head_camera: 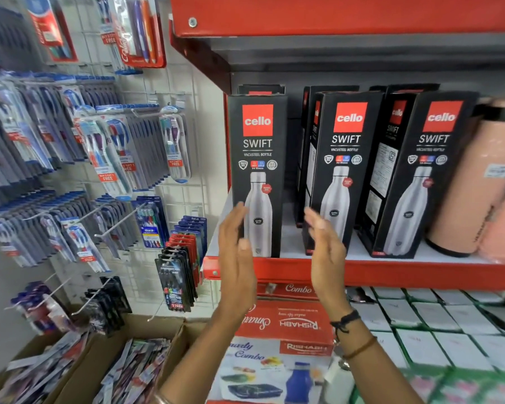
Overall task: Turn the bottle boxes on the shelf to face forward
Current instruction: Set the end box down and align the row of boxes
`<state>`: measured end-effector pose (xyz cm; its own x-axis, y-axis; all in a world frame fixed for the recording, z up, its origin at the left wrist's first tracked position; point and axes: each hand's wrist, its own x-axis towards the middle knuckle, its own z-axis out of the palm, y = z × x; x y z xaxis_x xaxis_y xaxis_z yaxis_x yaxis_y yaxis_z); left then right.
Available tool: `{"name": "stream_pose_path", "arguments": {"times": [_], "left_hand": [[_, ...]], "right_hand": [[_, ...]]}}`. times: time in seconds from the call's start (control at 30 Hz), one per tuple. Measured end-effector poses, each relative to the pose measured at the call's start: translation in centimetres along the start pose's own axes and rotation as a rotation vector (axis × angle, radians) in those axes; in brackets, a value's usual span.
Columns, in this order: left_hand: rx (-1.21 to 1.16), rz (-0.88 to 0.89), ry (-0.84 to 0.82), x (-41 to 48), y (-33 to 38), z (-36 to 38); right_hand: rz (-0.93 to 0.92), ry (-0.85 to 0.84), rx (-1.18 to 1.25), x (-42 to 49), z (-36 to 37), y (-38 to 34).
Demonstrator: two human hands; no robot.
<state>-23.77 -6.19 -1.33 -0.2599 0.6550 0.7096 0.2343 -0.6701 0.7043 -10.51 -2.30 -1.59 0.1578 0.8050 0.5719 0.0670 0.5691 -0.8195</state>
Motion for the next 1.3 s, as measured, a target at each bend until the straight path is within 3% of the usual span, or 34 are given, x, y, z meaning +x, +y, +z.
{"name": "stream_pose_path", "arguments": {"times": [0.1, 0.2, 0.37, 0.5, 0.73, 1.13, 1.23, 1.3], "left_hand": [[-0.065, 0.098, -0.167, -0.8, 1.4, 2.8], [-0.126, -0.062, -0.284, -1.1, 1.3, 6.1], [-0.202, -0.426, -0.273, 1.2, 0.8, 9.9], [-0.201, -0.485, -0.292, 2.7, 0.9, 10.8], [-0.159, -0.402, -0.303, 1.7, 1.5, 10.2], [-0.189, -0.418, -0.231, -0.2, 1.9, 10.1], [-0.196, -0.389, -0.153, -0.5, 1.9, 11.1], [-0.144, -0.271, -0.038, -1.2, 2.3, 11.8]], "right_hand": [[-0.095, 0.174, 0.044, 0.8, -2.4, -0.4], [-0.048, 0.232, 0.072, 2.1, -4.4, 0.0], [0.146, 0.168, 0.012, 3.5, -6.6, 1.4], [0.241, 0.107, 0.026, 4.5, -7.3, 1.7], [0.275, -0.001, 0.109, 3.9, -8.8, 0.4], [0.267, -0.107, 0.096, 2.2, -10.5, -0.8], [0.255, -0.101, 0.097, 2.4, -11.0, -0.3], [0.185, -0.034, 0.092, 2.4, -11.7, 0.0]]}}
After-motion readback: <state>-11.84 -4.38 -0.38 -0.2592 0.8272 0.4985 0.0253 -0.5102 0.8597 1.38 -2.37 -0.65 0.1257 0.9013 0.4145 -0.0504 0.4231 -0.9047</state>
